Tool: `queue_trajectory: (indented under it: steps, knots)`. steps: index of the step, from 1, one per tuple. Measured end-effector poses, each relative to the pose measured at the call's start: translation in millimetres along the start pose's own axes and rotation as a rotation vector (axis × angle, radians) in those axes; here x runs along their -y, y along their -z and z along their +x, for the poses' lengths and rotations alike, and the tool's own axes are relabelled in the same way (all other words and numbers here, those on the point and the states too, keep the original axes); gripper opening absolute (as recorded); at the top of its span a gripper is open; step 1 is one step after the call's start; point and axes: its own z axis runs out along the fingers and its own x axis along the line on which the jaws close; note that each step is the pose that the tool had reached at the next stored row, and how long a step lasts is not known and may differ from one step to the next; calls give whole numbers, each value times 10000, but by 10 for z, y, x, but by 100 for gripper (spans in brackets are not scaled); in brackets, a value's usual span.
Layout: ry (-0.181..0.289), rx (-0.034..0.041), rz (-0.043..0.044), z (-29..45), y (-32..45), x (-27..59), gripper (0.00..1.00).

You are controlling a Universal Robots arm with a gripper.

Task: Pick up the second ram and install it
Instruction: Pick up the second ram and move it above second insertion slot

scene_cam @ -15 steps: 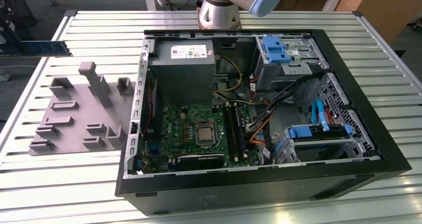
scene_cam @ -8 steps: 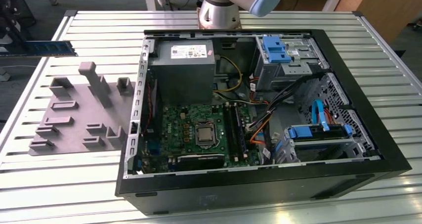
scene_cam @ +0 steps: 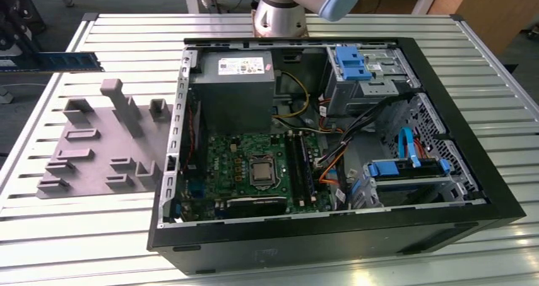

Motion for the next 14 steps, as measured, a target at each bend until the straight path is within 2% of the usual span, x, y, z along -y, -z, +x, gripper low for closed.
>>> queue_trajectory:
  steps: [14]
  knots:
    - [0,0,1,-1,-1,70,14]
